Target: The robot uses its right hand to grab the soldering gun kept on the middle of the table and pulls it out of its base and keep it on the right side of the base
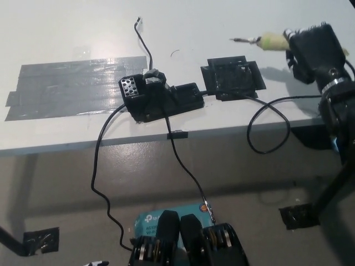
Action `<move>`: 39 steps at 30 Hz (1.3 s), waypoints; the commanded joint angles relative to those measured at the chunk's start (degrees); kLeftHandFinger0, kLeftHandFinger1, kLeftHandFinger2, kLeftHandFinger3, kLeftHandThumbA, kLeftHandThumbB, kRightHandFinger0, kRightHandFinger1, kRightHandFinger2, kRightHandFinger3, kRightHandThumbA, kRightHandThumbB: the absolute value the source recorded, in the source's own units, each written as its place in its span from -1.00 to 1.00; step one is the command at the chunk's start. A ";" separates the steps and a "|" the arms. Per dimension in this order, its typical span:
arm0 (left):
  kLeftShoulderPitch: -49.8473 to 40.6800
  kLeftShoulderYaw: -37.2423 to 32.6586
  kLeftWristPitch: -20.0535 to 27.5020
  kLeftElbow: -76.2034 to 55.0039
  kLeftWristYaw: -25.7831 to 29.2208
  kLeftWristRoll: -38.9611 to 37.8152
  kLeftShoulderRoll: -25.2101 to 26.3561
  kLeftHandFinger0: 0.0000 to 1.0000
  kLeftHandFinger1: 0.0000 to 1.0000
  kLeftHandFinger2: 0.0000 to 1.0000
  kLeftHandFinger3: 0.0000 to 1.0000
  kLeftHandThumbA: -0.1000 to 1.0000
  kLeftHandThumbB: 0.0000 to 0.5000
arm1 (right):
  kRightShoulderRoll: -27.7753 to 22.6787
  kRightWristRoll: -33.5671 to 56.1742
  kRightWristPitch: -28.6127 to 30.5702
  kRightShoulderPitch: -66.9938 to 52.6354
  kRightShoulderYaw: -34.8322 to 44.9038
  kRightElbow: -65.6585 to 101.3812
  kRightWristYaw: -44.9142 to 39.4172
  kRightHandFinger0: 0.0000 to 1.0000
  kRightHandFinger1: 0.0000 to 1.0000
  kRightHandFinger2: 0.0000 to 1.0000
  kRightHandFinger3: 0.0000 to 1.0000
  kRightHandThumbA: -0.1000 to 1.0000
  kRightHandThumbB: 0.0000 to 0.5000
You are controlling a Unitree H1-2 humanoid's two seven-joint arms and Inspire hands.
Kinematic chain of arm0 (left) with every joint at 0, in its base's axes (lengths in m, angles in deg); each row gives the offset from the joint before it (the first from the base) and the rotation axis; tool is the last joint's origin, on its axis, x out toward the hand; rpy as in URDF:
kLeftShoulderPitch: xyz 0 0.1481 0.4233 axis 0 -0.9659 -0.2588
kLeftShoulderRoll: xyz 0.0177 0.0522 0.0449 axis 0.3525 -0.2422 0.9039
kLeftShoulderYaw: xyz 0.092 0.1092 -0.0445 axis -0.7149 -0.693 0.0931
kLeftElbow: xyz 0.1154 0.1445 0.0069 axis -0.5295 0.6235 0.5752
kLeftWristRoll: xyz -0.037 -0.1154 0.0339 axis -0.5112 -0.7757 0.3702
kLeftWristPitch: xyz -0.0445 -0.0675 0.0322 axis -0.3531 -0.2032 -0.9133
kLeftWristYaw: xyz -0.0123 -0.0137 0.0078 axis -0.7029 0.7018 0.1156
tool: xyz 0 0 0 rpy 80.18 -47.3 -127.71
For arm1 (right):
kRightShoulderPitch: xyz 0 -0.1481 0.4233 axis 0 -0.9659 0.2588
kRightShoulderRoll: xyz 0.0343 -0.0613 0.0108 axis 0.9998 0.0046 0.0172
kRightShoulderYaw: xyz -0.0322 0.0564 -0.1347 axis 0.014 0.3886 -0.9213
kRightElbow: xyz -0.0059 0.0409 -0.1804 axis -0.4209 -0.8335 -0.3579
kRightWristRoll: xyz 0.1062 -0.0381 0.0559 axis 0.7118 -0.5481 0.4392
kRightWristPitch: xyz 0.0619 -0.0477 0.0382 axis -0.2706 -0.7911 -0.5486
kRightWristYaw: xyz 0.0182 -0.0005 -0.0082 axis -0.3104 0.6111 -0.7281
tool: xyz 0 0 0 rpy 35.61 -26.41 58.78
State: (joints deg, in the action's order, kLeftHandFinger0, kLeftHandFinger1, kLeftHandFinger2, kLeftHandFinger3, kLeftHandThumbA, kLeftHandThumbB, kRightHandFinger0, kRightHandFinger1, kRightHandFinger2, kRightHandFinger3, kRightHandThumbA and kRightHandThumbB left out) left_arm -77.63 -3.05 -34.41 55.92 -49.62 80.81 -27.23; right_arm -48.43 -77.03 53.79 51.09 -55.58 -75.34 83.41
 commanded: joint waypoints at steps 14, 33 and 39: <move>2.41 -1.34 -0.70 -1.66 -2.38 1.71 0.86 0.52 0.70 0.78 0.96 0.31 -0.13 | 4.73 2.82 -4.35 0.58 0.45 0.50 -7.59 -1.00 -0.93 -0.31 0.79 -0.41 -1.00; 2.47 -1.60 -0.70 -2.02 -2.73 2.44 1.22 0.47 0.62 0.69 0.94 0.35 -0.10 | 4.16 5.56 -13.43 2.95 -1.43 1.07 -37.90 1.00 1.00 1.00 1.00 0.84 1.00; 2.02 -1.24 -0.70 -1.89 -2.67 2.08 1.19 0.45 0.59 0.63 0.85 0.34 -0.10 | 3.96 6.14 -14.40 3.52 -0.68 2.46 -40.37 1.00 1.00 1.00 1.00 0.93 1.00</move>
State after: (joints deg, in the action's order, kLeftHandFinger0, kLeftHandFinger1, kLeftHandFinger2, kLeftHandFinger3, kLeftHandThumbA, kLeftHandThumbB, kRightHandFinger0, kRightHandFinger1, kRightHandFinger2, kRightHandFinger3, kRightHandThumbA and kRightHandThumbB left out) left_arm -75.46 -4.49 -34.41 55.72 -51.45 82.19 -27.25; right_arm -42.71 -72.85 43.60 50.97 -56.99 -74.81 51.51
